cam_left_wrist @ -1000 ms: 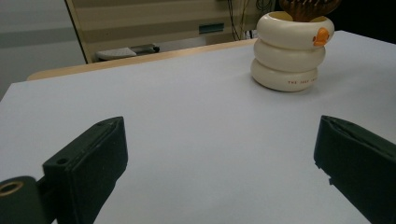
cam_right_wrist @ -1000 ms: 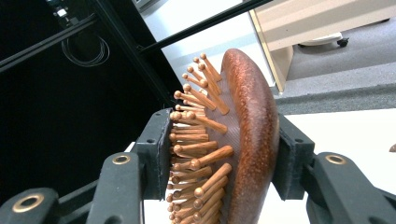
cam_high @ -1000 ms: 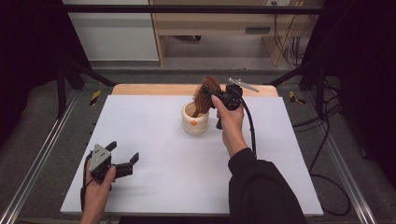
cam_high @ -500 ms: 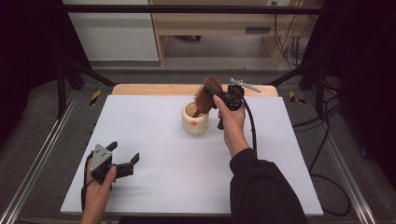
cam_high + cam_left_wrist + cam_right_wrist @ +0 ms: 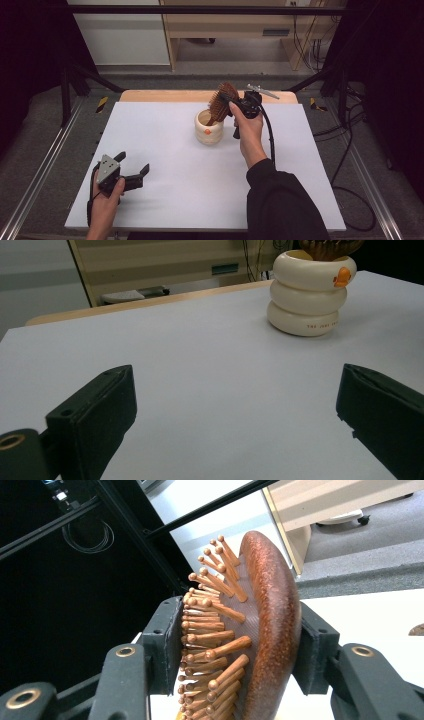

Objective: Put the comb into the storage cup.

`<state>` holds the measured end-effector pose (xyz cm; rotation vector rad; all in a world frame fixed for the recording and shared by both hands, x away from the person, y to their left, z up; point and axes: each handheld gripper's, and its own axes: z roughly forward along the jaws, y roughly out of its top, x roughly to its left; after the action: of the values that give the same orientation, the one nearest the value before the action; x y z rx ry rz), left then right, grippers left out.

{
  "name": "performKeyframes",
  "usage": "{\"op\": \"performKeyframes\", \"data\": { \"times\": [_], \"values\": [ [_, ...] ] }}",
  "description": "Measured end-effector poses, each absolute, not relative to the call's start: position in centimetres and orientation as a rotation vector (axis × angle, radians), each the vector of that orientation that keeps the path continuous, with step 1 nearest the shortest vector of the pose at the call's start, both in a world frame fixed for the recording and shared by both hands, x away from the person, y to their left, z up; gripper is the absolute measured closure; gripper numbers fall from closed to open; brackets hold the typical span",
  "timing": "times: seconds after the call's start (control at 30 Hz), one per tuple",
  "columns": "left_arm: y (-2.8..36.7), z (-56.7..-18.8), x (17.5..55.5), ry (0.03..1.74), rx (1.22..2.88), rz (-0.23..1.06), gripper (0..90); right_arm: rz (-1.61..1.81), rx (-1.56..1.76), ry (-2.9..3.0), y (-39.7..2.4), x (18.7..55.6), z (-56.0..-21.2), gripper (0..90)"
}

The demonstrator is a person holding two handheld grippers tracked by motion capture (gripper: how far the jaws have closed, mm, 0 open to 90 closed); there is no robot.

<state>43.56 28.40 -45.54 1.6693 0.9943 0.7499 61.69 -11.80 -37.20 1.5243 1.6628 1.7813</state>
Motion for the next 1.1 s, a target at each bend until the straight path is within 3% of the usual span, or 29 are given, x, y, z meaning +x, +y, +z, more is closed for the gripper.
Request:
{"op": "performKeyframes", "data": {
  "times": [1.1],
  "values": [
    [28.37,-45.56,43.57,0.994,1.671,0.746,3.0,1.773,1.539,1.667,-12.1,61.88,-37.37,43.4]
  ]
}}
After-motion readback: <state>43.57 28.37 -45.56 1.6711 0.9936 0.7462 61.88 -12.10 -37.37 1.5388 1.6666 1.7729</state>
